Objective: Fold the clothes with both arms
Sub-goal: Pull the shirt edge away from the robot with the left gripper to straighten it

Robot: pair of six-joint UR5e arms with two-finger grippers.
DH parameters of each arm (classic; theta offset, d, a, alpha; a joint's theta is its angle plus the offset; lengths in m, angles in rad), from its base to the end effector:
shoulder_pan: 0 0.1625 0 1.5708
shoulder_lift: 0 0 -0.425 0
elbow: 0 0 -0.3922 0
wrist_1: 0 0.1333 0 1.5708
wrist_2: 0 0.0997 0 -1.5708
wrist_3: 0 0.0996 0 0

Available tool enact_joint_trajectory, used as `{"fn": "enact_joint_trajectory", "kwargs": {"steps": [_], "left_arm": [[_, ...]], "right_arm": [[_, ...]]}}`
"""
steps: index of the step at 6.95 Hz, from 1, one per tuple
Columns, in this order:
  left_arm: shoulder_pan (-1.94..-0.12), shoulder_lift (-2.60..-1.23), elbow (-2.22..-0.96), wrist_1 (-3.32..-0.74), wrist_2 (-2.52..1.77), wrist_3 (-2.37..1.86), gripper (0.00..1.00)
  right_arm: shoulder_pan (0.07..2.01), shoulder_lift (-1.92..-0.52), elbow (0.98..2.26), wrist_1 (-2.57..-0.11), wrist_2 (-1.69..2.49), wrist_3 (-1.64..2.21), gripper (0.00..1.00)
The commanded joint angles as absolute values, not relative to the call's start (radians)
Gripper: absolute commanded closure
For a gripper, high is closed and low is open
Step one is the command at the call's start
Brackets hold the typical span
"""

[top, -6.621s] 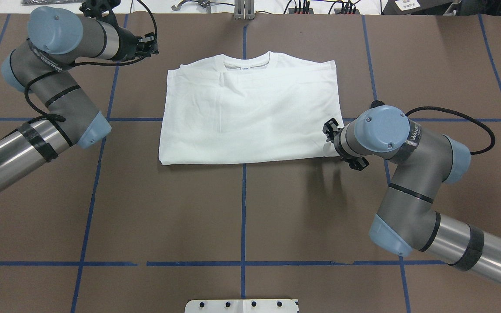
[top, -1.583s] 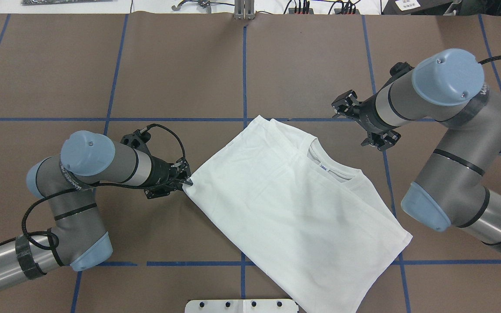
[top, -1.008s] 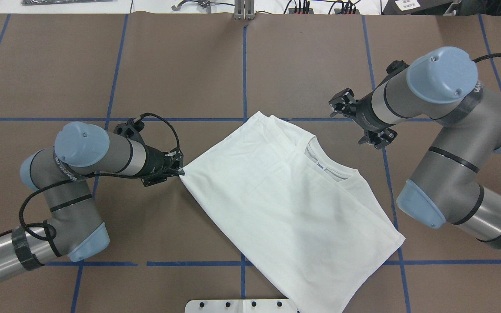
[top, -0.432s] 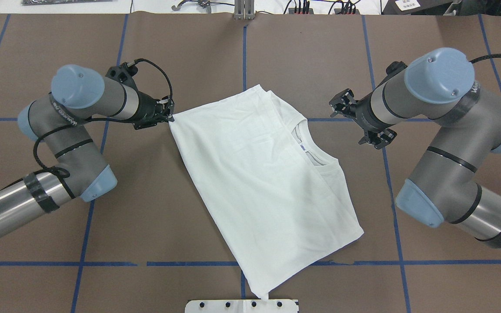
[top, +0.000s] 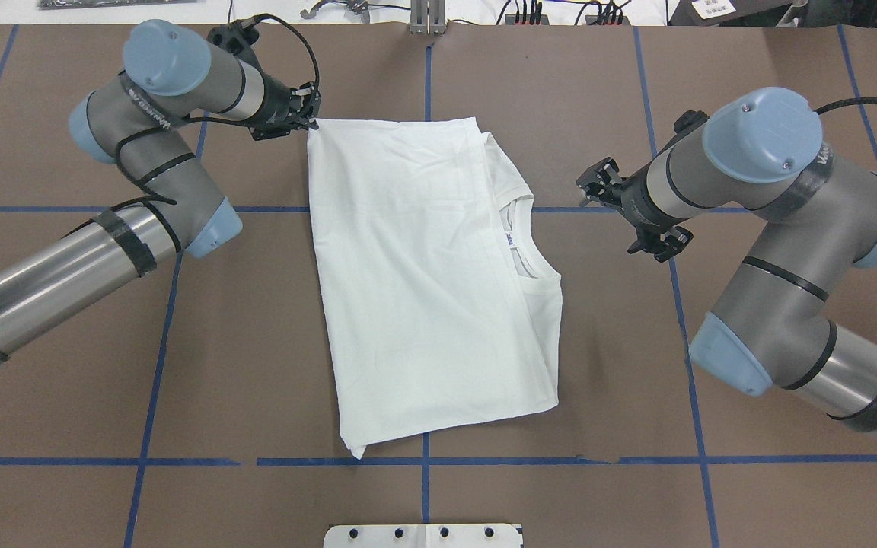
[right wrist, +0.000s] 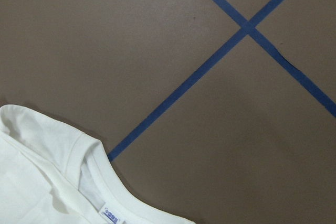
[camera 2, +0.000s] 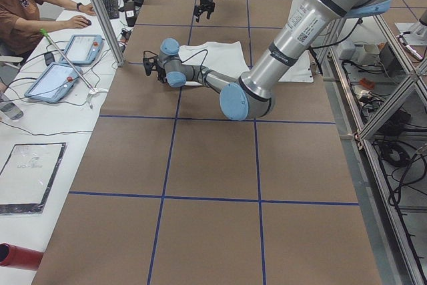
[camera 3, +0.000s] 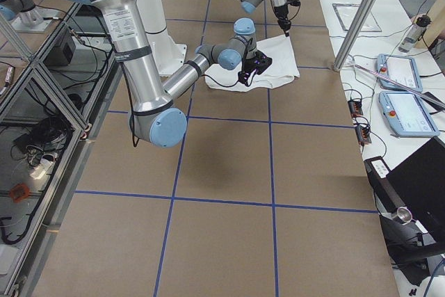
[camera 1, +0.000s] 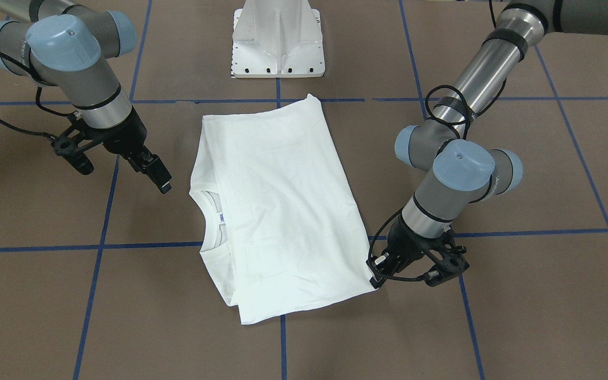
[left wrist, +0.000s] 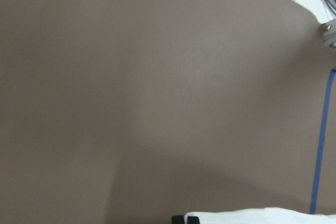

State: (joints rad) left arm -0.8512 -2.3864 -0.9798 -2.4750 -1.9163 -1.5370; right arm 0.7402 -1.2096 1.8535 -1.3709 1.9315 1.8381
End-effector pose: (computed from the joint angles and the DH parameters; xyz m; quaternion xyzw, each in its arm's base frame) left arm 0.4650 -0.6817 0.3164 0.0944 0.5384 -0.2464 0.8003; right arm -0.3766 -0.4770 0.3121 -0.0647 -0.4300 0.3689 0.8215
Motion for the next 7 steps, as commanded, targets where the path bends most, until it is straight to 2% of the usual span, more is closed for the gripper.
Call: {"fn": "enact_joint_trajectory", "kwargs": {"steps": [1, 2, 3, 4, 5, 6, 7], "left_arm": [[-0.862, -2.553, -0.660, -2.653, -1.849, -1.507, 1.00], [-0.862, -2.556, -0.661, -2.654, -1.848, -1.503, 1.00], [-0.871, -2.553, -0.667, -2.655, -1.856, -1.503, 0.47], [-0.873, -2.505, -0.763, -2.652, -1.891, -1.509, 0.46], [-0.876, -2.364, -0.973, -2.639, -1.975, -1.511, 0.46], [-0.877, -2.299, -1.099, -2.567, -2.041, -1.511, 0.46], [-0.879, -2.287, -1.120, -2.556, -2.043, -1.511, 0.46]], "right_arm": [[0.736, -1.204, 1.847, -1.367, 1.928, 1.842, 0.00], [0.723, -1.204, 1.847, -1.365, 1.927, 1.844, 0.00], [0.700, -1.194, 1.847, -1.365, 1.916, 1.847, 0.00], [0.658, -1.180, 1.850, -1.365, 1.890, 1.877, 0.00], [0.593, -1.171, 1.861, -1.364, 1.815, 1.976, 0.00], [0.475, -1.148, 1.870, -1.365, 1.673, 2.033, 0.00], [0.394, -1.140, 1.868, -1.377, 1.593, 2.043, 0.00]]}}
